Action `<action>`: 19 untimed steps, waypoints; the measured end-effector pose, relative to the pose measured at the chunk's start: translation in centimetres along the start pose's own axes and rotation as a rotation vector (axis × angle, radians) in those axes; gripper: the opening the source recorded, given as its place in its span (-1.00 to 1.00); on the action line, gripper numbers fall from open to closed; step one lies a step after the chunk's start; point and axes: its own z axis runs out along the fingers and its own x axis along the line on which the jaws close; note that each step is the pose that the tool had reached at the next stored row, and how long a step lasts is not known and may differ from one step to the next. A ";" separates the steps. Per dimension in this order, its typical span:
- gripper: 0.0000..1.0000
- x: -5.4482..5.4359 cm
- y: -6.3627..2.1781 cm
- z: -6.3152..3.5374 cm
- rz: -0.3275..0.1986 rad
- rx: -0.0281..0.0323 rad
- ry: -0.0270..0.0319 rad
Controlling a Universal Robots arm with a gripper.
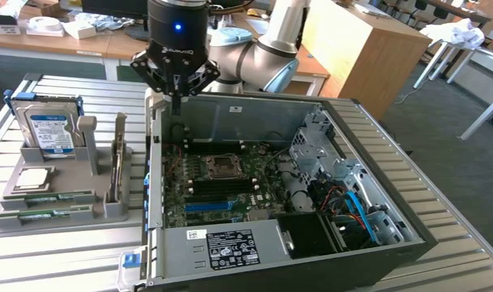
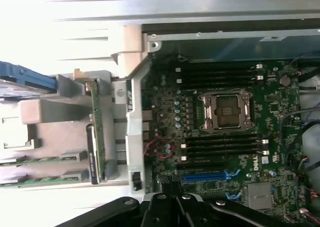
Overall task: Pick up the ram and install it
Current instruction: 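Reach for the ram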
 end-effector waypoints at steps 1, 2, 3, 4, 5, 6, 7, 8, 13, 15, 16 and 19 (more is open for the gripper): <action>-0.80 0.2 -0.02 0.00 0.000 0.0001 0.0000; -0.80 0.5 -0.03 0.00 0.000 0.0000 0.0001; -0.80 0.7 -0.05 0.00 0.000 0.0000 -0.0001; -0.80 0.9 -0.07 0.00 0.000 0.0000 0.0000; -0.80 1.2 -0.09 0.00 0.000 0.0000 -0.0001; -0.80 1.4 -0.10 0.00 0.000 0.0000 -0.0001; -0.80 1.6 -0.11 0.01 0.000 0.0000 -0.0001; -0.80 1.9 -0.13 0.01 0.000 0.0001 -0.0001; -0.80 3.0 -0.21 0.02 0.000 0.0000 -0.0001; -0.80 3.5 -0.24 0.03 0.000 0.0000 -0.0001; -0.80 3.7 -0.25 0.04 0.000 0.0000 -0.0001; -0.80 4.6 -0.28 0.04 0.000 0.0000 -0.0001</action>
